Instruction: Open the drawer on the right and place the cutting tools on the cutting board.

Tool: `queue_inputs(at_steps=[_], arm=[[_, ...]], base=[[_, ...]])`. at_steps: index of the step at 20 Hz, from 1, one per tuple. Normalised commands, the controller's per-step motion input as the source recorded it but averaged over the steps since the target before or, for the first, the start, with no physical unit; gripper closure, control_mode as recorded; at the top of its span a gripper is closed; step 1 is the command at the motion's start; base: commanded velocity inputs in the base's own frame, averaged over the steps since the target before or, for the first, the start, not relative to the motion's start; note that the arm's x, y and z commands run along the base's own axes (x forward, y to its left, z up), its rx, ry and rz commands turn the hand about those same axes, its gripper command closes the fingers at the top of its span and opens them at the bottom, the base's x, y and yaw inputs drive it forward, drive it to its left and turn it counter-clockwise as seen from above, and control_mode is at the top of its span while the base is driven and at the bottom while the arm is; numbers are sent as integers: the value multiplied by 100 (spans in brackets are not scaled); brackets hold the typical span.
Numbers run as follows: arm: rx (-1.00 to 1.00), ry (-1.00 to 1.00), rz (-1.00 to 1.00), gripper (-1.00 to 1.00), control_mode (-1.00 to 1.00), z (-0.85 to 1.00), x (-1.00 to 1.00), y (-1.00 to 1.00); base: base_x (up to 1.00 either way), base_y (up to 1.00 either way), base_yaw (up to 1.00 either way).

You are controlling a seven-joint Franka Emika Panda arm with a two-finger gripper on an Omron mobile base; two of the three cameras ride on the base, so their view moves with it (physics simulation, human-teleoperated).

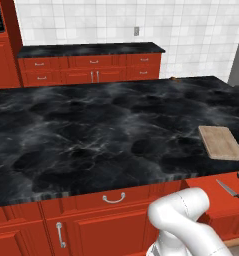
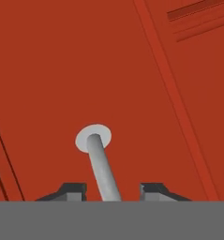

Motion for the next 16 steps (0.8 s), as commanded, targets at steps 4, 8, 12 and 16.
queue_inputs(at_steps=[4, 8, 12, 16], arm=[[0, 0, 0, -100, -100, 21, -71, 0], [1, -2, 0, -100, -100, 26, -97, -1], [0, -1, 0, -100, -100, 53, -98, -2], [0, -1, 0, -100, -100, 62, -100, -1]], base=[[0, 0, 0], [0, 0, 0], [0, 0, 0], [0, 0, 0]])
